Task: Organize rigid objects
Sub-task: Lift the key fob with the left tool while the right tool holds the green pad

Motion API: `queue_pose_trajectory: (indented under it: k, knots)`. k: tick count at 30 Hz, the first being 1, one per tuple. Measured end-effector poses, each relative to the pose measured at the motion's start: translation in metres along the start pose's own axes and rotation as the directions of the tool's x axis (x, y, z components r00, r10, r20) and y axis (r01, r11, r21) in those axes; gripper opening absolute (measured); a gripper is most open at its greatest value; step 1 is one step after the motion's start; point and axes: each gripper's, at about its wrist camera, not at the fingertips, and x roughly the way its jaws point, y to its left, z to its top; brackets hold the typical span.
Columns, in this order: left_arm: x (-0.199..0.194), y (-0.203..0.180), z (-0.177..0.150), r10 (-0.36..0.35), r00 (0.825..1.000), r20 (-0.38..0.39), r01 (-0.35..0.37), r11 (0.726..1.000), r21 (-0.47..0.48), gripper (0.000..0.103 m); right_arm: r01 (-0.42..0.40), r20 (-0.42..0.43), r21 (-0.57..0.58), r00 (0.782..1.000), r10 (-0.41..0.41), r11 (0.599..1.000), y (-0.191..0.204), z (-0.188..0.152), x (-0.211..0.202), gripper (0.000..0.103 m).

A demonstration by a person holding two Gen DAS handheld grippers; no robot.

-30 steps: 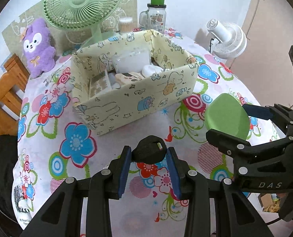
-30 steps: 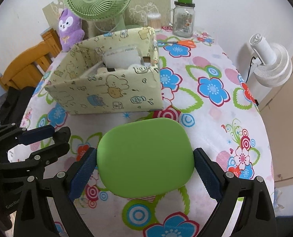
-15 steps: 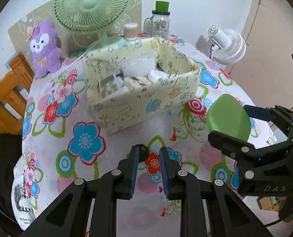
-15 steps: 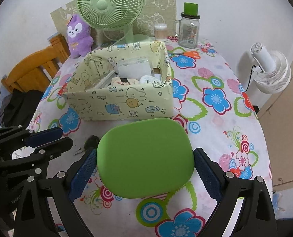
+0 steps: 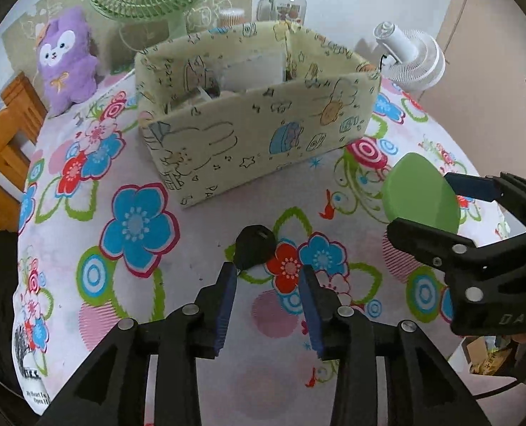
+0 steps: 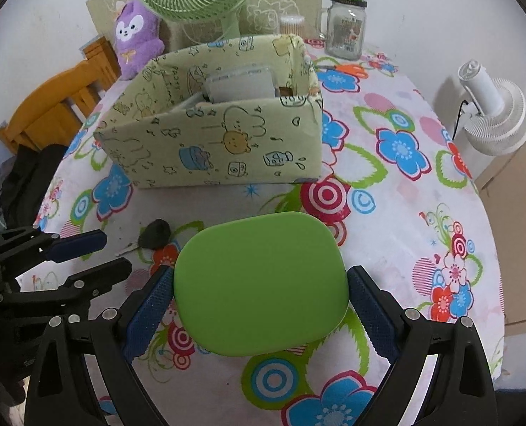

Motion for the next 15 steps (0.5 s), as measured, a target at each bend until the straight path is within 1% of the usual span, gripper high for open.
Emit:
queue_pose_trajectory:
  k: [4, 9, 15]
  knots:
    - [0.015, 0.002, 0.003, 0.006, 1.0, -0.015, -0.005, 1.0, 0.022, 0.038, 0.007, -0.011, 0.008, 1.0, -0.007, 1.0, -0.003, 0.002, 0.01, 0.096]
    - [0.032, 0.007, 0.007, -0.012, 0.999, -0.04, 0.012, 1.0, 0.014, 0.038, 0.011, -0.025, 0.016, 1.0, -0.011, 1.0, -0.007, 0.007, 0.022, 0.096]
    - [0.039, 0.009, 0.009, -0.029, 0.999, -0.041, 0.029, 0.999, 0.016, 0.038, 0.012, -0.042, 0.015, 0.999, -0.011, 1.0, -0.007, 0.012, 0.032, 0.096]
